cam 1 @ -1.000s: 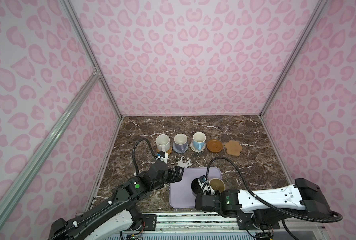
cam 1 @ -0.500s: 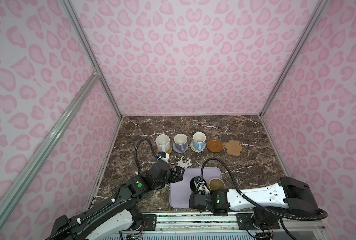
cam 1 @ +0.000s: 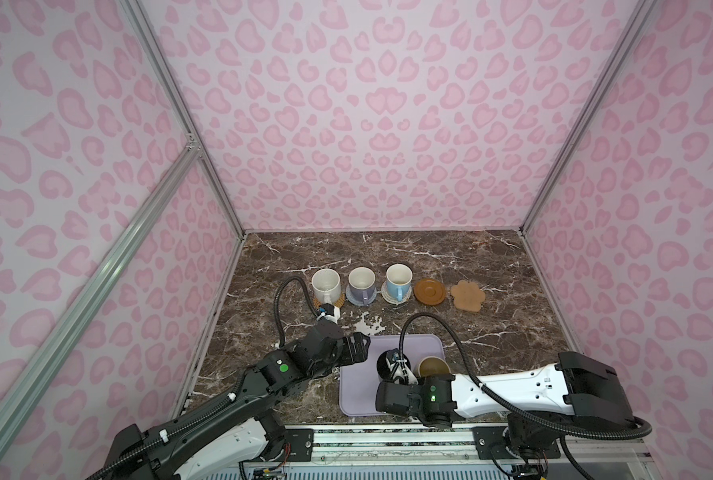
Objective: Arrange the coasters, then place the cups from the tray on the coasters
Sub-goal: 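Lower the right gripper onto the black mug on the tray and close it, then lift the black mug and carry it toward the brown round coaster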
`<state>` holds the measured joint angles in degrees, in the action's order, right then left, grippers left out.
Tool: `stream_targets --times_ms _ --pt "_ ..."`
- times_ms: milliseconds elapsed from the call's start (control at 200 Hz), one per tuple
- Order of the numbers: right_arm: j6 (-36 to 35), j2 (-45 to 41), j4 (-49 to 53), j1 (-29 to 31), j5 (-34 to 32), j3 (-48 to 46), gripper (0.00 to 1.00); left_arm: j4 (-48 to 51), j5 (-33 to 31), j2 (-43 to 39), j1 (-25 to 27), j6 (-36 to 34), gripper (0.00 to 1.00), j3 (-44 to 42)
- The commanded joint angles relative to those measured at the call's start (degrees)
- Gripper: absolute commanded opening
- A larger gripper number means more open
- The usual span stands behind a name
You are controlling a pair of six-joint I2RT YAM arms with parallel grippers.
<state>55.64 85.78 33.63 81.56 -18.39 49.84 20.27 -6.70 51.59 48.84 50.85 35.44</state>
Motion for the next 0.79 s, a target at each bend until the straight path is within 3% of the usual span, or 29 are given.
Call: stream_targets --times_ms 0,465,790 --pt "-1.2 -0.8 -1.3 -0.5 -3.3 0.8 0.00 -1.9 -1.3 -0.2 0.0 0.4 0.97 0.8" --pt "-9.3 -1.6 -1.0 -6.7 -6.5 6.3 0.00 -1.4 -1.4 -5.1 -0.1 1.2 0.97 3.3" --pt "-16.5 -2.9 -3.1 -14.1 -4.0 9.5 0.00 -1.3 -1.8 -5.1 0.0 -0.5 0.97 8.0"
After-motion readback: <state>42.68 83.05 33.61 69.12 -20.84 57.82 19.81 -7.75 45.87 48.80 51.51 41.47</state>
